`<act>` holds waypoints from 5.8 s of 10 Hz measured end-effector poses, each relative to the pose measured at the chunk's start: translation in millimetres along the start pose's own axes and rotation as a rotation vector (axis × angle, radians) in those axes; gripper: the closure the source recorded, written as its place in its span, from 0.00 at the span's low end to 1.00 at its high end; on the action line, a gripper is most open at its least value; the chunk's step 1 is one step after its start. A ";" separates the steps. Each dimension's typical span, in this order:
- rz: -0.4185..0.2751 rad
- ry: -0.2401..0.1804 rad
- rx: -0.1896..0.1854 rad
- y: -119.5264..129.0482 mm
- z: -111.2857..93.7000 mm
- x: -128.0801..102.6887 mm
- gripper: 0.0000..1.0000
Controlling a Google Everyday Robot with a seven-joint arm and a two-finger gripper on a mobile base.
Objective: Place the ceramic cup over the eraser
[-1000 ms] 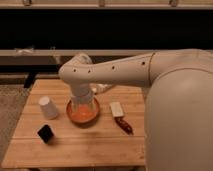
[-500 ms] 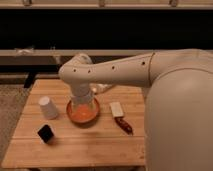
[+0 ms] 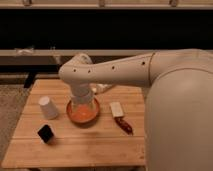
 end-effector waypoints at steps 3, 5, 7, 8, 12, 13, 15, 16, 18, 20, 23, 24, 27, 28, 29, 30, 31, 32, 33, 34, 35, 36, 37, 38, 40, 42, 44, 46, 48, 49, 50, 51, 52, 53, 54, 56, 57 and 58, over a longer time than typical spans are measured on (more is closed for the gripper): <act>0.000 0.000 0.000 0.0 -0.1 0.0 0.35; 0.000 0.000 0.000 0.0 -0.1 0.0 0.35; 0.000 0.000 0.000 0.0 -0.1 0.0 0.35; 0.000 0.000 0.000 0.0 -0.1 0.0 0.35; -0.005 -0.002 -0.002 1.3 -1.2 -0.7 0.35; -0.028 0.000 -0.005 3.8 0.2 -2.7 0.35; -0.091 0.009 -0.011 23.9 4.0 -11.1 0.35; -0.137 0.012 -0.010 43.7 6.4 -20.7 0.35; -0.221 0.020 -0.012 87.8 12.3 -36.8 0.35; -0.319 0.032 -0.006 135.9 25.9 -56.0 0.35; -0.438 0.048 -0.011 181.4 46.8 -71.4 0.35; -0.470 0.053 -0.017 194.4 52.7 -74.7 0.35; -0.535 0.061 -0.035 215.7 63.2 -79.6 0.35; -0.547 0.060 -0.037 218.7 64.8 -80.3 0.35; -0.557 0.054 -0.041 223.1 67.0 -83.1 0.35; -0.571 0.046 -0.043 230.9 69.0 -85.8 0.35; -0.581 0.037 -0.042 236.5 70.3 -88.4 0.35; -0.584 0.026 -0.040 238.8 70.1 -91.5 0.35; -0.584 0.012 -0.034 238.4 69.9 -96.7 0.35; -0.581 -0.001 -0.028 237.6 70.2 -100.5 0.35; -0.578 -0.012 -0.023 237.2 69.6 -103.9 0.35; -0.574 -0.026 -0.016 236.5 69.0 -107.9 0.35; -0.570 -0.034 -0.014 235.5 68.7 -110.9 0.35; -0.567 -0.043 -0.014 234.1 68.6 -115.0 0.35; -0.560 -0.039 -0.030 233.7 72.3 -118.2 0.35; -0.558 -0.034 -0.043 233.1 75.2 -119.9 0.35; -0.564 -0.016 -0.059 236.0 83.4 -119.0 0.35; -0.577 -0.004 -0.071 241.6 86.7 -114.8 0.50; -0.593 0.003 -0.071 245.7 87.3 -107.9 0.68; -0.604 0.005 -0.070 248.3 86.6 -103.3 0.78; -0.610 0.006 -0.071 248.7 83.6 -99.1 0.87; -0.613 -0.004 -0.072 246.3 77.6 -97.4 0.97; -0.618 -0.013 -0.079 244.3 67.4 -92.6 1.00; -0.628 -0.021 -0.088 243.5 55.1 -86.7 1.00; -0.636 -0.029 -0.092 241.0 44.2 -81.6 1.00; -0.662 -0.057 -0.105 235.9 11.5 -66.3 1.00; -0.679 -0.075 -0.109 231.5 -5.9 -55.6 1.00; -0.692 -0.088 -0.112 226.8 -18.4 -47.0 1.00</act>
